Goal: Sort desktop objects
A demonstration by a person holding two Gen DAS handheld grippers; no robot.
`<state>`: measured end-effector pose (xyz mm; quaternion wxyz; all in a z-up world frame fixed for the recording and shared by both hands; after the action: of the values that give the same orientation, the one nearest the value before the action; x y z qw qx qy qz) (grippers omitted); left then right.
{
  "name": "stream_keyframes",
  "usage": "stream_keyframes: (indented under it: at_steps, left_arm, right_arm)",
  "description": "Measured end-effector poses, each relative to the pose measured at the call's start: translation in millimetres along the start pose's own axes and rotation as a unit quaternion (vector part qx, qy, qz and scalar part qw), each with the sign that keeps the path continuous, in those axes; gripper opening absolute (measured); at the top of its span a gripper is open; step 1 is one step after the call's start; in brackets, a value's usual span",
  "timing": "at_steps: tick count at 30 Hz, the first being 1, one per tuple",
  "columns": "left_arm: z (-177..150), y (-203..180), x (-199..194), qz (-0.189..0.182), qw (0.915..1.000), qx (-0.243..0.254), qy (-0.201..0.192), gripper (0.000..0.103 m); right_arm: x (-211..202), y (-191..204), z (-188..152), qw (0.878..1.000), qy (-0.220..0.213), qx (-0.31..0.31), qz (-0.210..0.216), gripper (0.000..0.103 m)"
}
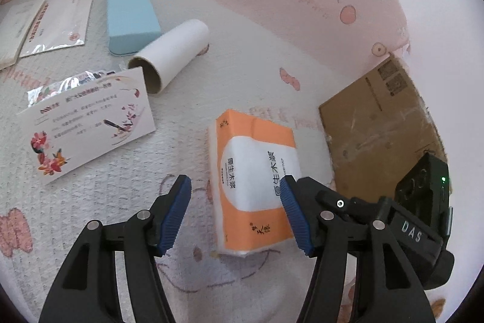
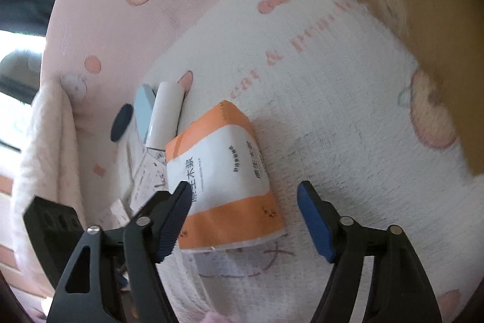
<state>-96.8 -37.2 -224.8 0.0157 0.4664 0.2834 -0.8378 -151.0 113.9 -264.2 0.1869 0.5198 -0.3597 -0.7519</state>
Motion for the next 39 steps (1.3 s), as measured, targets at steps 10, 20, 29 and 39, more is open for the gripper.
stream_keyframes:
  at_steps: [10,20,29,39]
  left_arm:
    - [-3,-6,17,-0.024,0.9994,-0.018,0.019,0.048]
    - [-3,-3,22,-0.034,0.9975,-0.053,0.032,0.044]
    - [14,-11,-1,-0.047,0.9976,-0.051,0.009,0.043]
    - [60,-66,-68,-0.093,0.9944,-0.023,-0.046,0.043]
  right_arm:
    - [11,-11,-1,0.998,-0.001,0.046,0.048,0.050]
    - [22,2,4,0.999,0.034,0.009,0.031,0.043]
    - [13,29,9,0.999,0.030,-0.016,0.028,0.041]
    - [-57,97,40,0.995,-0.027,-0.089,0.036,0.041]
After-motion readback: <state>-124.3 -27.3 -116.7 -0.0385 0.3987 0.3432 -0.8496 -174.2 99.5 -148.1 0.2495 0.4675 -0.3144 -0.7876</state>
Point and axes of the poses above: each gripper's, at about its wrist camera, not at the fingertips, and x roughly the way its jaws point, y to its left, z to its top, the point moved 8 cm from there along x, roughly the way its jaws point, and after that the axes turned 5 degrees about z, right-handed, at the moved point
